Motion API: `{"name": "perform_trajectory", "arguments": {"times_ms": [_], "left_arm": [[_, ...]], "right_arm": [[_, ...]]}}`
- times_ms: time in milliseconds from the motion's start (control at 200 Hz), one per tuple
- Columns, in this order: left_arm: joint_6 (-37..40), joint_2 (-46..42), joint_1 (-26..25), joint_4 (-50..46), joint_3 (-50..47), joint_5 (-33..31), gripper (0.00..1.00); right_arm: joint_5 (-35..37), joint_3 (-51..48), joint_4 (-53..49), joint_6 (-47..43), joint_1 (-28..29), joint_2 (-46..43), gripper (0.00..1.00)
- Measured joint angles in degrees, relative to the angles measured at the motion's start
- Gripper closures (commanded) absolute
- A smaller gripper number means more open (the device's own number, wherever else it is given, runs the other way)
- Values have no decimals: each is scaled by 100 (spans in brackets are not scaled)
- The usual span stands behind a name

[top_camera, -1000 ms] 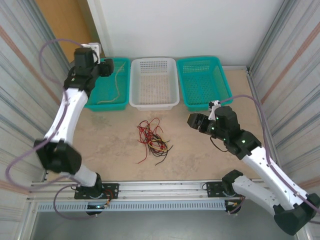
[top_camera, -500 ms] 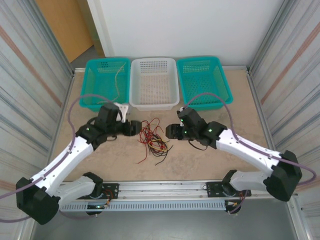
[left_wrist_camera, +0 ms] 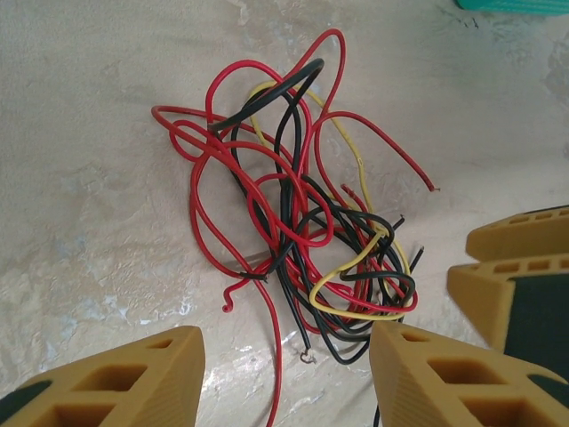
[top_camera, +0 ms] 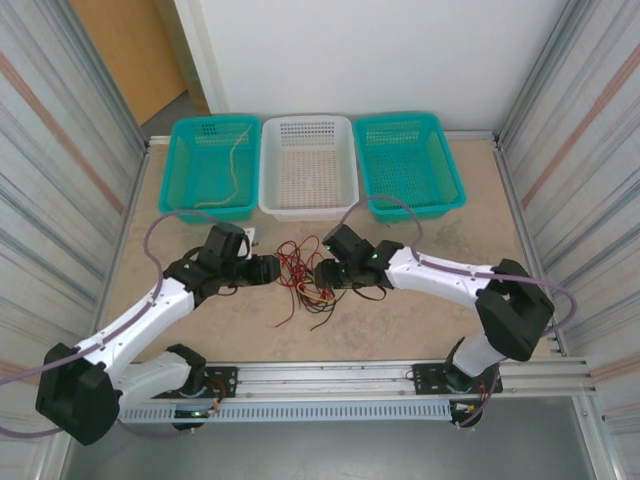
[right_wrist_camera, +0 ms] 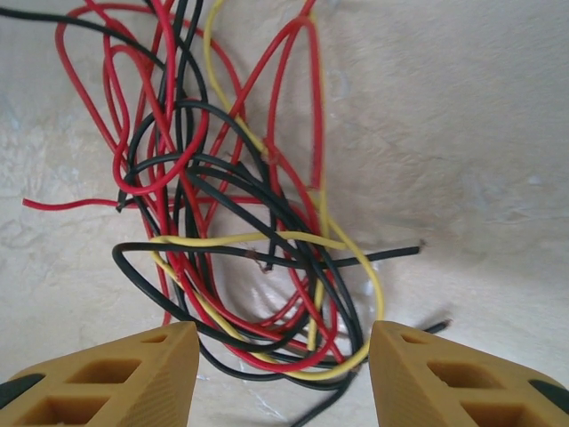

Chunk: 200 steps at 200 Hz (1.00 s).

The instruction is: Untangle the cables

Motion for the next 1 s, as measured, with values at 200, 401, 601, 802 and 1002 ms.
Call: {"name": "perform_trajectory", "arguments": {"times_ms": [200, 401, 601, 802, 1002], "left_arm": [[2, 85, 0, 105, 236, -42, 47], [-2, 79, 0, 149, 254, -42, 48], [-26, -50, 0, 149, 208, -44, 48], [-26, -96, -2, 146, 199, -44, 48], [-42, -92, 0, 151, 197, -35, 47]], "right_arm": [[260, 535, -234, -55, 358, 382, 52], [476, 866, -411, -205, 577, 599, 61], [573, 876, -479, -341, 592, 866, 70], [623, 964, -518, -470, 592, 957, 90], [811, 970, -564, -509, 592, 940, 100]]}}
